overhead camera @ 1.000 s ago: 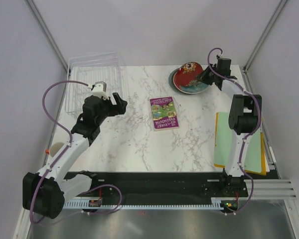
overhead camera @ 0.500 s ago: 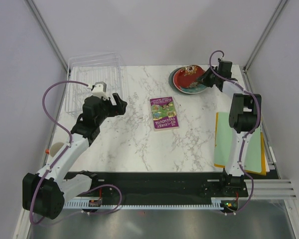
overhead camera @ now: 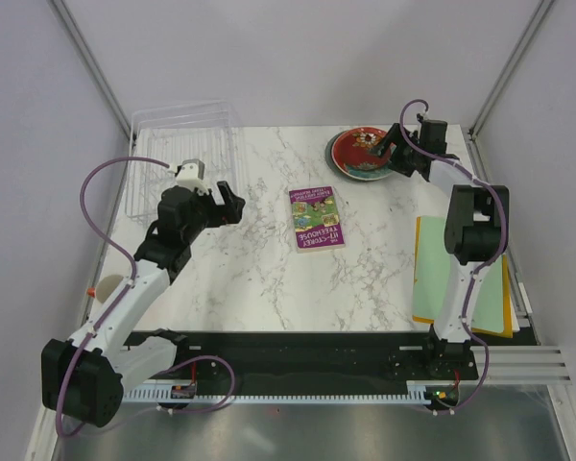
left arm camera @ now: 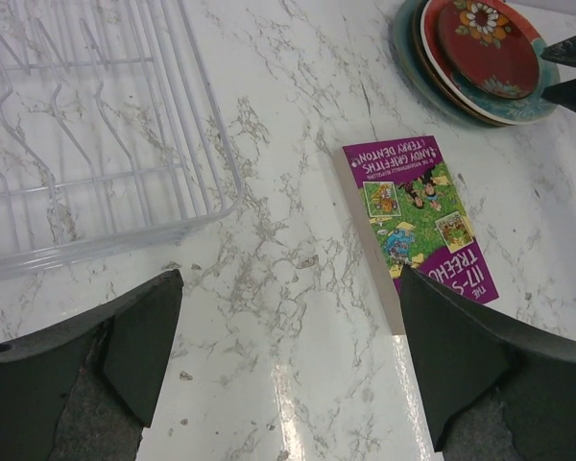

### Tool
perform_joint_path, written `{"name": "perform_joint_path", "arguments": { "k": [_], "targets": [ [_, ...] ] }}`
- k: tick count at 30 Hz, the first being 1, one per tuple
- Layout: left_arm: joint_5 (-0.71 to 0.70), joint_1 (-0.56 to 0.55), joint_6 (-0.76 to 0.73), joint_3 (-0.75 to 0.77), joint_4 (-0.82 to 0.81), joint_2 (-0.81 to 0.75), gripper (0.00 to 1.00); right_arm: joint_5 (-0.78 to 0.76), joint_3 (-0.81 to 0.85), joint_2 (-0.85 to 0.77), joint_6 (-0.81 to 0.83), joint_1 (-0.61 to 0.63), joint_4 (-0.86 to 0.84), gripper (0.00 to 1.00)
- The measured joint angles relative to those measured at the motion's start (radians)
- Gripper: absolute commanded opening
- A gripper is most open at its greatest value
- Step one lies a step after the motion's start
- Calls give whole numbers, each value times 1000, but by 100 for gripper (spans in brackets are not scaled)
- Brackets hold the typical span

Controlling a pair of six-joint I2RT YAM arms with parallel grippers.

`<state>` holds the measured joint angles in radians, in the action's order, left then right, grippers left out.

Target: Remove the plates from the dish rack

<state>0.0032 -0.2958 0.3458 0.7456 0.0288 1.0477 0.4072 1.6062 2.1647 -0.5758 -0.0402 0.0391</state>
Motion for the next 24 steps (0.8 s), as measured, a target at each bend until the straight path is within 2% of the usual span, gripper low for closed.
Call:
{"name": "perform_joint_path", "arguments": {
  "k": [7, 10, 14, 19, 24],
  "targets": [
    [-1, 0, -33, 0, 42, -79, 100, -75, -104, -206, 121, -1, 90, 98],
    [-1, 0, -50, -2, 52, -122, 100, -132, -158, -340, 181, 6, 112, 98],
    [-6, 0, -64, -14, 54, -187, 100, -247, -277, -563, 270, 76, 123, 98],
    [-34, 0, -76, -16, 55, -237, 100, -395, -497, -840, 336, 235, 103, 98],
    [-58, 0, -92, -17, 57, -266, 100, -507, -764, -1100, 346, 278, 99, 98]
  ]
}}
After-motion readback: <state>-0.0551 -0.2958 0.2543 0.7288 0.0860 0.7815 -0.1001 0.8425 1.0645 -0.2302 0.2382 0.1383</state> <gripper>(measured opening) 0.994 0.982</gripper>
